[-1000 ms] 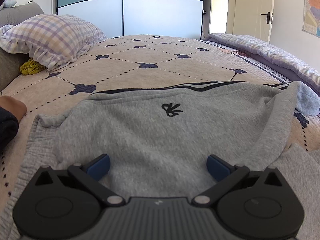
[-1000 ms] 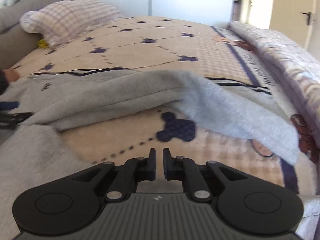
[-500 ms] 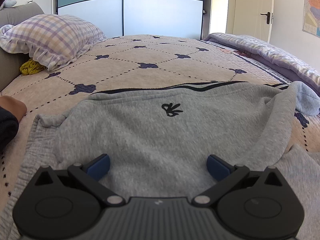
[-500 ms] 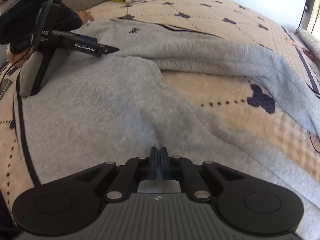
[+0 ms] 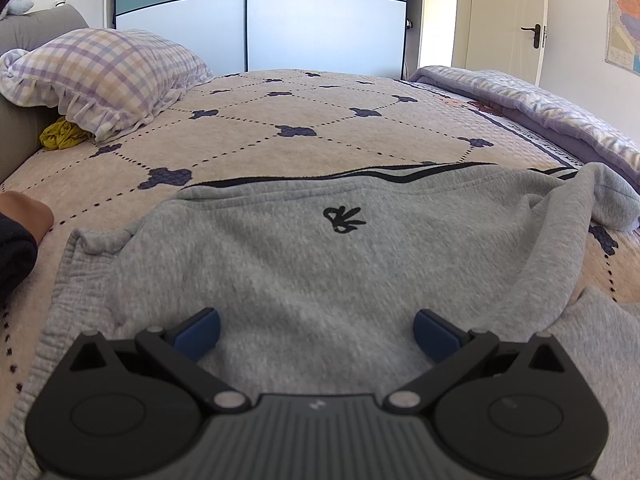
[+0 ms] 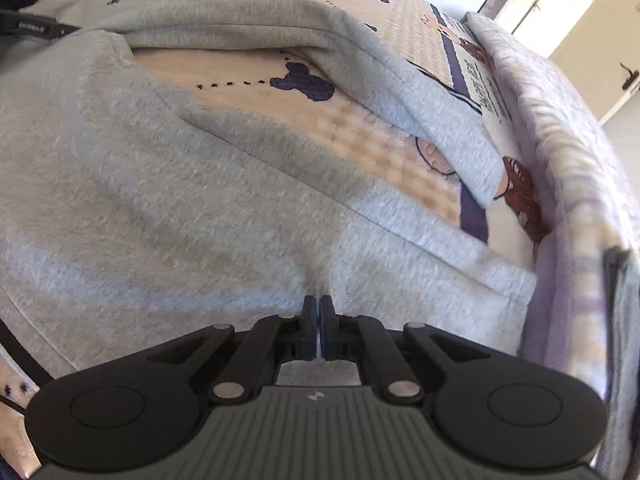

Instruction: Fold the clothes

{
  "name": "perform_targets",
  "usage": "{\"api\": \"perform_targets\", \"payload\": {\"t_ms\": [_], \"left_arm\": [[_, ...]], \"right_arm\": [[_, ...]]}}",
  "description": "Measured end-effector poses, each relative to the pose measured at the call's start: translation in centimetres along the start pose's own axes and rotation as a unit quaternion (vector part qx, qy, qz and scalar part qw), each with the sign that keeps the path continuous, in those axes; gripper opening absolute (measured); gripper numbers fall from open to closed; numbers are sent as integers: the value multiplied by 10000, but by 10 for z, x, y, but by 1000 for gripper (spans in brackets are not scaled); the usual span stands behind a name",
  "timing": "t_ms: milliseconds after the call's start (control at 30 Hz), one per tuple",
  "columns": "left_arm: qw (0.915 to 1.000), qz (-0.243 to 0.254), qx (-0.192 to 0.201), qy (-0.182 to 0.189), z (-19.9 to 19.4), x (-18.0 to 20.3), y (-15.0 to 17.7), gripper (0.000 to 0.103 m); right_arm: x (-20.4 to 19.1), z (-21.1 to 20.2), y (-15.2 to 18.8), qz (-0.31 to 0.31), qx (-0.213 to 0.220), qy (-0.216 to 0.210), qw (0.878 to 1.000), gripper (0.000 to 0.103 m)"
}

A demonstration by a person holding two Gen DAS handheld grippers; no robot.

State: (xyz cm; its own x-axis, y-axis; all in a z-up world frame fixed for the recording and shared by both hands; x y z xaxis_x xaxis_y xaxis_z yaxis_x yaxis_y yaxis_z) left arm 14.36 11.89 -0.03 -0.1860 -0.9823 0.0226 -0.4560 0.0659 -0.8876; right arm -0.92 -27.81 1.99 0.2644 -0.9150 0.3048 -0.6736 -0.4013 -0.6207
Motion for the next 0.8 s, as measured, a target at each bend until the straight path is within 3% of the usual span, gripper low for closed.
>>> {"api": "perform_targets", "payload": {"t_ms": [100, 333, 433, 500, 533, 600, 700, 800], "left_arm": [[10000, 0, 0, 0, 0, 0, 0, 103], [10000, -2, 0, -1, 0, 0, 0, 103], [10000, -2, 0, -2, 0, 0, 0, 103], [10000, -2, 0, -2, 0, 0, 0, 103], [10000, -3, 0, -1, 0, 0, 0, 103], [10000, -2, 0, -2, 0, 0, 0, 103], [10000, -4, 0, -2, 0, 0, 0, 103], [10000, -3, 0, -3, 0, 0, 0, 103]], "right_arm": [[-10, 0, 0, -195, 112, 100, 9997, 2], [-3, -4, -10, 428, 327, -136, 9985, 4], [3, -20, -27, 1061, 766, -787, 9883, 6], [-3, -27, -46, 1273, 1096, -1264, 9777, 18], [-12, -27, -55, 1206, 1176, -1471, 9747, 32], [-40, -18, -71, 841, 1179, -1822, 9725, 48], [-87, -1, -80, 184, 956, -2214, 9703, 49], [-110, 5, -74, -195, 828, -2164, 9726, 49]]}}
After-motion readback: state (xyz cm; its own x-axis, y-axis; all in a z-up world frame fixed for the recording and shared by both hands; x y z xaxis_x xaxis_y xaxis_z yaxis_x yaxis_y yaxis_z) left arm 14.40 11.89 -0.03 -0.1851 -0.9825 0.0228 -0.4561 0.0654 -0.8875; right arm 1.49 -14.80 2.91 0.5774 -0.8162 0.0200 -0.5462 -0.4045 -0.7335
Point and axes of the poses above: each gripper's, at about its wrist camera, not at the fingertips, and z roughly the way its jaws point, x to its right, y to its underside, the point moved 1 cm from there along z, roughly the way its jaws point, and after that the axes turned 10 degrees about x, right-handed, at the moved point
